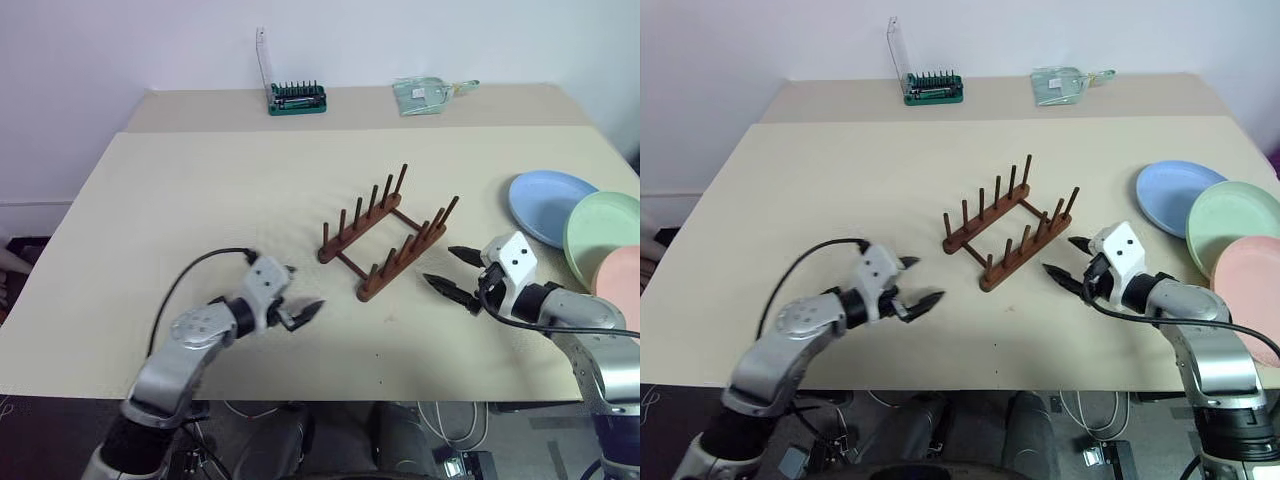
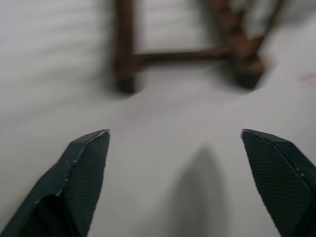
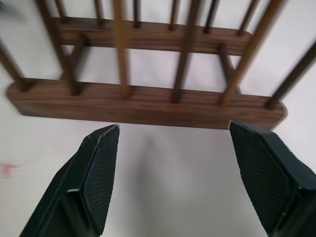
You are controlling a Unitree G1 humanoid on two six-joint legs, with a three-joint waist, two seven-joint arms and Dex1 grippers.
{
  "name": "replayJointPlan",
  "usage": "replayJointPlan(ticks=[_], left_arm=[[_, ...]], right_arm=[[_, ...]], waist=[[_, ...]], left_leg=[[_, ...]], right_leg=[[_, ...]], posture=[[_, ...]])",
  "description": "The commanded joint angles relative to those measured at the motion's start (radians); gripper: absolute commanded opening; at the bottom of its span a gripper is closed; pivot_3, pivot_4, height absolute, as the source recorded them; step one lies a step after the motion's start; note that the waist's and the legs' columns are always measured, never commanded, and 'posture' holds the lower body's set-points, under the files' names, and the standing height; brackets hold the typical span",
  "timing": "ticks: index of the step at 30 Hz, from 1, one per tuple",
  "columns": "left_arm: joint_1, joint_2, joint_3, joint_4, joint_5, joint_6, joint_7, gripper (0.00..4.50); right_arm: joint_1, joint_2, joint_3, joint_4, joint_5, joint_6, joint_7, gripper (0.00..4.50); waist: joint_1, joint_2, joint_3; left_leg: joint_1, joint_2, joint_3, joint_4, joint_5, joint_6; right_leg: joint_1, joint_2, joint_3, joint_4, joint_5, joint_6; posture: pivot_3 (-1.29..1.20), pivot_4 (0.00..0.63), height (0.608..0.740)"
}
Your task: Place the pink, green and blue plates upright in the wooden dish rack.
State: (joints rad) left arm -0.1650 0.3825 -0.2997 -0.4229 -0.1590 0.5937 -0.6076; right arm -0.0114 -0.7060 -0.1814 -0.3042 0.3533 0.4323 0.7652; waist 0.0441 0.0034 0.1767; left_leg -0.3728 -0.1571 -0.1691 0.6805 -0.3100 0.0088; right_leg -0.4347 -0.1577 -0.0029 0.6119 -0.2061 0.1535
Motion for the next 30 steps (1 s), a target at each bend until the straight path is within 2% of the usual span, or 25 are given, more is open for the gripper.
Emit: replayJointPlan(ticks=[1, 5, 9, 12, 18, 19, 25, 27, 30], left_arm=[[-0.068, -0.065, -0.116, 0.072, 0.067, 0.033, 0.048, 4.44], [-0.141, -0.154, -0.189, 0.178, 0.091, 0.076, 0.069, 4.44], [-0.184, -0.221, -0.199, 0.296, 0.148, 0.062, 0.146, 4.44], [-0.175, -0.27, -0.185, 0.321, 0.149, 0.062, 0.186, 3.68], [-0.195, -0.259, -0.153, 0.352, 0.155, 0.013, 0.171, 0.91], [-0.216, -0.241, -0.155, 0.377, 0.157, -0.023, 0.141, 0.76], [-0.363, -0.122, -0.18, 0.536, 0.136, -0.34, -0.162, 0.77], [-0.465, -0.119, -0.179, 0.683, 0.116, -0.448, -0.306, 0.77], [-0.588, -0.153, -0.163, 0.896, 0.119, -0.539, -0.402, 0.77]], right_arm=[[0.007, -0.001, -0.023, -0.065, 0.02, 0.017, -0.016, 3.61], [0.033, 0.001, -0.032, -0.072, 0.024, 0.01, -0.016, 3.61], [0.04, 0.014, -0.014, -0.075, 0.015, 0.002, -0.032, 3.61], [0.054, 0.01, -0.021, -0.072, 0.013, -0.012, -0.027, 3.61], [0.077, -0.01, -0.03, -0.076, 0.0, -0.031, -0.02, 3.61], [0.091, -0.021, -0.041, -0.083, 0.002, -0.028, -0.013, 3.61], [0.176, -0.07, -0.099, -0.137, 0.025, -0.012, 0.024, 3.61], [0.204, -0.062, -0.11, -0.161, 0.027, -0.011, 0.018, 3.61], [0.24, -0.052, -0.122, -0.187, 0.021, -0.015, 0.006, 3.61]], waist=[[-0.003, 0.0, 0.0], [-0.002, 0.0, 0.0], [0.002, 0.0, 0.0], [0.005, -0.001, 0.0], [0.001, 0.0, 0.0], [0.0, 0.0, 0.0], [-0.002, 0.0, 0.0], [-0.003, -0.001, 0.0], [0.003, -0.002, 0.001]], left_leg=[[0.0, 0.0, 0.0, 0.0, 0.0, 0.0], [0.001, 0.002, 0.001, 0.0, 0.0, 0.0], [0.001, 0.002, 0.001, 0.0, 0.0, 0.0], [0.003, 0.002, 0.001, 0.001, 0.0, 0.0], [0.004, 0.002, 0.001, 0.0, 0.0, 0.0], [0.004, 0.002, 0.001, 0.0, 0.0, 0.0], [0.003, 0.003, 0.001, 0.0, 0.0, 0.0], [0.003, 0.003, 0.002, 0.0, 0.0, 0.0], [0.0, 0.003, 0.001, 0.001, 0.0, 0.0]], right_leg=[[0.0, 0.0, 0.0, 0.0, 0.0, 0.0], [0.0, 0.002, 0.0, 0.0, 0.0, 0.0], [0.001, 0.002, 0.0, -0.001, 0.0, 0.0], [0.004, 0.002, 0.0, -0.002, 0.001, 0.0], [0.004, 0.003, 0.0, -0.001, 0.001, 0.001], [0.004, 0.002, 0.0, -0.001, 0.001, 0.001], [0.003, 0.003, 0.0, -0.001, 0.001, 0.0], [0.003, 0.003, 0.0, -0.002, 0.001, 0.0], [0.001, 0.003, 0.0, -0.002, 0.001, 0.0]], posture=[[0.0, 0.15, 0.74], [0.0, 0.15, 0.74], [0.0, 0.15, 0.74], [0.0, 0.15, 0.74], [0.0, 0.15, 0.74], [0.0, 0.15, 0.74], [0.0, 0.15, 0.74], [0.0, 0.15, 0.74], [0.0, 0.15, 0.74]])
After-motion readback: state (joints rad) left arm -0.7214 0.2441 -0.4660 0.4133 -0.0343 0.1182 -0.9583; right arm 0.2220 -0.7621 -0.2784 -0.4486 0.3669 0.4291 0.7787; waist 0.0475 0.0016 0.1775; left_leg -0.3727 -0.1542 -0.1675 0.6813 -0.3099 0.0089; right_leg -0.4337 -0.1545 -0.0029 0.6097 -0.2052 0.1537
